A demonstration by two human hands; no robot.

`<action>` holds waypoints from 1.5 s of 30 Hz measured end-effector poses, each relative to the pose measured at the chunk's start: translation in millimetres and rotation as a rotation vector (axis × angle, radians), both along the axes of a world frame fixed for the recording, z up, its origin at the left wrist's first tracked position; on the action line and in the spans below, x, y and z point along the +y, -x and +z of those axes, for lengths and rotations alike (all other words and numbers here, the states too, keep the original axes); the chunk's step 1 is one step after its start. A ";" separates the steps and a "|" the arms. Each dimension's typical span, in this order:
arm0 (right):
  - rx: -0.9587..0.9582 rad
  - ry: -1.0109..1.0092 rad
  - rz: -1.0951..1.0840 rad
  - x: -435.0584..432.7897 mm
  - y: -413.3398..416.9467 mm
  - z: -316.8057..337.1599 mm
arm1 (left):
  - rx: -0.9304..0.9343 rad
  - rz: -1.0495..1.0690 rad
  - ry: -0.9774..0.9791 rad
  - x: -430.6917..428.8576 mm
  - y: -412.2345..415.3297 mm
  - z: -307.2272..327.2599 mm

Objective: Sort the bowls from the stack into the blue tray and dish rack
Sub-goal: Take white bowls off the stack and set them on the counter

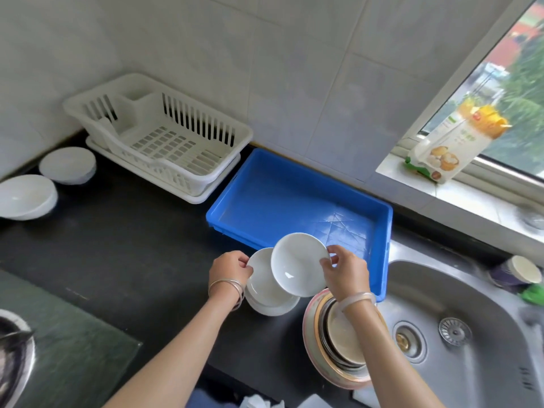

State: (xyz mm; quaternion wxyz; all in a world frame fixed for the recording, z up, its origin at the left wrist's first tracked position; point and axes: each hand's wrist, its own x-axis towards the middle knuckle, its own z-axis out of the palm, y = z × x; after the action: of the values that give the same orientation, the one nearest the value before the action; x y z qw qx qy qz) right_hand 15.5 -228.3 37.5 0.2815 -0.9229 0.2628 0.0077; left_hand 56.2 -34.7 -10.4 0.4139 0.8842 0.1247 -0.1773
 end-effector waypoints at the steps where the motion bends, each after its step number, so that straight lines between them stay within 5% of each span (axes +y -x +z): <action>1: -0.020 0.000 0.010 1.1 -2.3 5.4 | -0.001 0.015 0.017 5.2 -2.9 3.1; 11: -0.079 -0.105 0.188 51.7 -54.2 32.6 | -0.026 0.307 0.171 94.6 -27.9 19.8; 25: 0.101 -0.318 0.415 210.4 -172.4 -22.6 | -0.060 0.935 0.282 256.8 -37.6 -16.3; 45: 0.253 -0.483 0.304 344.9 -267.6 -107.0 | -0.066 1.341 0.444 336.4 -87.7 -62.2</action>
State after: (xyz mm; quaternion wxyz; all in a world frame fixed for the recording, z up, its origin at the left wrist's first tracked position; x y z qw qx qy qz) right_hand 283.1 116.6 -69.5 0.4533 -0.8496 0.1455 0.2269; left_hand 143.9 301.7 -72.6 0.6081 0.5164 0.5906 0.1217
